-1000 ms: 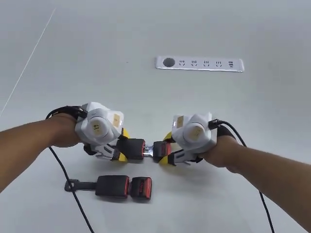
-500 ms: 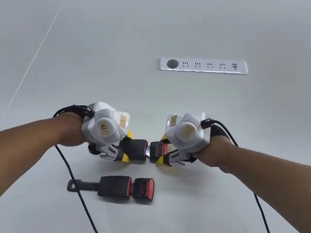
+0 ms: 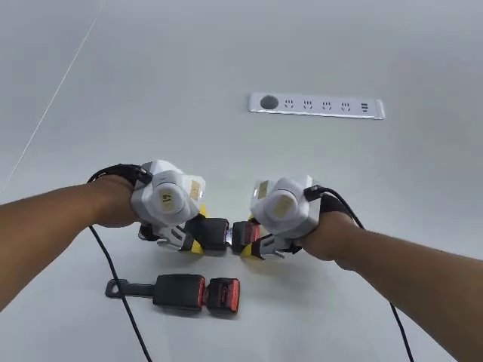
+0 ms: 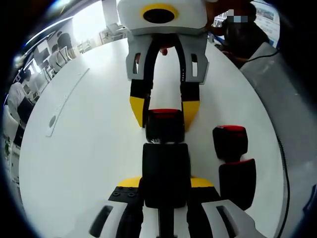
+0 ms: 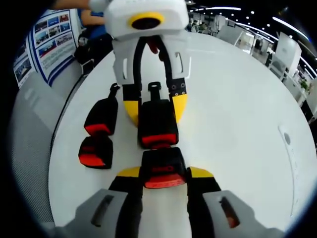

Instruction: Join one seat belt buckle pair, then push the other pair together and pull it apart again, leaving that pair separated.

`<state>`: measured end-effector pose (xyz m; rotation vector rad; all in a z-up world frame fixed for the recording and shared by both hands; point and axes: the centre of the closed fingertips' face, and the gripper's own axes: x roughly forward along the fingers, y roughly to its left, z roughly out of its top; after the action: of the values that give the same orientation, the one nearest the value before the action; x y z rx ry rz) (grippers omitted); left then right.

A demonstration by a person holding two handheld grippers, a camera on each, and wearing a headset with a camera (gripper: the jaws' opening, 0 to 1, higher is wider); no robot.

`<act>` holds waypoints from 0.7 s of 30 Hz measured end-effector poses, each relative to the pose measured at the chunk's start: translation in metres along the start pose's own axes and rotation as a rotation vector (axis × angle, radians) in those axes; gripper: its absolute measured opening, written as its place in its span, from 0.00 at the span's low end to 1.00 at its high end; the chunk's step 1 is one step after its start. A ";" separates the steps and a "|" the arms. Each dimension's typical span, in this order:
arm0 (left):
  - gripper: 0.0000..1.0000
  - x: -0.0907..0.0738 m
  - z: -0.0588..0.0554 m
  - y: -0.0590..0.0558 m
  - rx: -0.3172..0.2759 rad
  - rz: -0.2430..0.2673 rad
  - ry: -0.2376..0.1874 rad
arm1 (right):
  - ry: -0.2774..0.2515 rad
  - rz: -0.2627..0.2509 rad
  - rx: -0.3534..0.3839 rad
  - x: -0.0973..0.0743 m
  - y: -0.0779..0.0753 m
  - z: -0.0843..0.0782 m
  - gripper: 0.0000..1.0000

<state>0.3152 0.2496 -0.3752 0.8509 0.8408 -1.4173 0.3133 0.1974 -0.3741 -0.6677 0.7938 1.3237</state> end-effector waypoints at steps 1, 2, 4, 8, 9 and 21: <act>0.34 0.000 0.000 0.000 0.000 0.000 -0.001 | 0.003 -0.002 -0.002 0.000 0.000 0.000 0.34; 0.34 0.000 0.000 0.000 -0.001 0.000 -0.002 | 0.004 -0.003 -0.002 0.000 0.000 0.000 0.34; 0.34 0.000 -0.001 0.000 -0.001 0.001 -0.002 | 0.007 -0.004 -0.004 0.000 0.000 0.000 0.34; 0.34 0.000 -0.001 -0.001 -0.002 0.001 -0.003 | 0.011 -0.009 -0.007 0.000 0.001 -0.001 0.34; 0.34 0.000 -0.001 -0.001 -0.002 0.001 -0.002 | 0.013 -0.010 -0.005 0.000 0.001 -0.001 0.34; 0.34 0.000 -0.001 -0.001 0.007 -0.005 0.009 | 0.010 -0.023 -0.008 -0.001 0.001 -0.002 0.34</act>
<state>0.3137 0.2502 -0.3757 0.8612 0.8459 -1.4227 0.3117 0.1954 -0.3742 -0.6885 0.7872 1.3038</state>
